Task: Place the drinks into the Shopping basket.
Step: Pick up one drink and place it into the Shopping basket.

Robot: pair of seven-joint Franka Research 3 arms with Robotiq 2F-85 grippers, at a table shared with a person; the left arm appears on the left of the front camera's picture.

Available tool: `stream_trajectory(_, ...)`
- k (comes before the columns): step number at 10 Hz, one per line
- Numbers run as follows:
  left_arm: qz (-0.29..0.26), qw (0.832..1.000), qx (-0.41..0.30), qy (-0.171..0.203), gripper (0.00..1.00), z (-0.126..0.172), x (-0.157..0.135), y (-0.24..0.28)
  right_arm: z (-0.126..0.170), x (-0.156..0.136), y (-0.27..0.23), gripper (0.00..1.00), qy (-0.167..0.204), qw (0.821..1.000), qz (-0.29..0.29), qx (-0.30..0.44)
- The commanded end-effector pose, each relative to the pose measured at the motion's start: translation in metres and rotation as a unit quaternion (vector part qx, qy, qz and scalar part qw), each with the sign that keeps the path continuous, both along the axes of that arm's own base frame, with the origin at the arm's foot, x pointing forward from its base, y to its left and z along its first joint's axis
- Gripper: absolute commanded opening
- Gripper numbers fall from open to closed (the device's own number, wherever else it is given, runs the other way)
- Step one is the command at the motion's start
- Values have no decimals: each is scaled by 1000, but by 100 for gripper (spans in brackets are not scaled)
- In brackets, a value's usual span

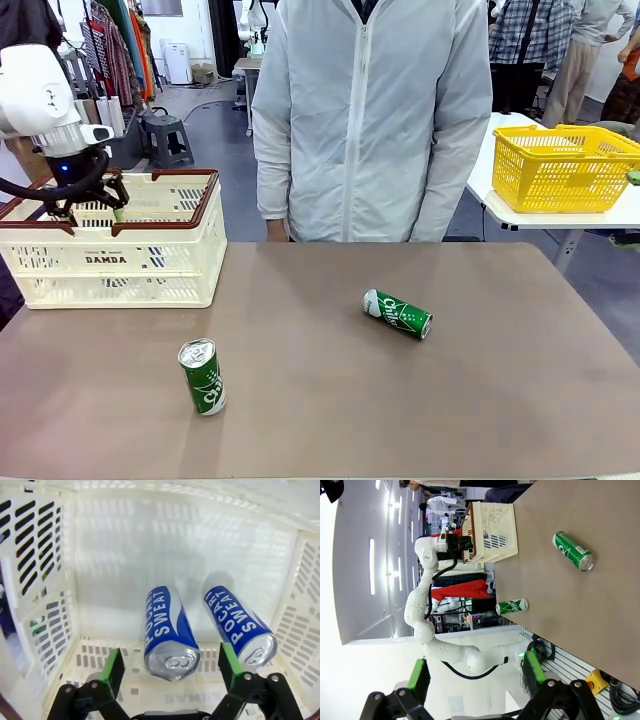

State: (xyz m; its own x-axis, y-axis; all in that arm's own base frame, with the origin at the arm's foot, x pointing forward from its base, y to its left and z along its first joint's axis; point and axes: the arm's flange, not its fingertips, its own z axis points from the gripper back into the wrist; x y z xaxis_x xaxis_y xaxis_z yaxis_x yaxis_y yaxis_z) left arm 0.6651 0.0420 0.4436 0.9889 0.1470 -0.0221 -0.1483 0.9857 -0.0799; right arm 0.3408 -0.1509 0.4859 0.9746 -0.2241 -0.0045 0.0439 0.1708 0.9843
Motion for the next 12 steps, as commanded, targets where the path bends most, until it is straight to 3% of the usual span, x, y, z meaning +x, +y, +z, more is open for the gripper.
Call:
stream_trajectory(1,-3,1000,-11,-27,100,21,-14,2,4,-1,0,100,9,1000,3,-1)
stream_trajectory(4,-22,994,-55,-97,100,96,-47,4,4,-1,0,100,9,1000,3,-1)
stream_trajectory(5,-41,986,-102,-128,100,147,-76,6,4,-1,0,100,9,1000,3,-1)
stream_trajectory(6,-52,980,-146,-126,100,174,-97,6,4,-1,0,100,9,1000,3,-1)
stream_trajectory(7,-112,962,-185,-167,100,211,-135,3,4,-1,0,100,9,1000,3,-1)
stream_trajectory(8,-140,946,-266,-121,100,227,-167,4,4,-1,0,100,9,1000,3,-1)
stream_trajectory(10,-195,883,-411,-117,100,232,-223,24,4,-1,0,100,9,1000,3,-1)
stream_trajectory(11,-214,852,-467,-107,100,220,-242,41,4,-1,0,100,9,1000,3,-1)
stream_trajectory(12,-229,807,-536,-91,100,203,-265,64,4,-1,0,100,9,1000,3,-1)
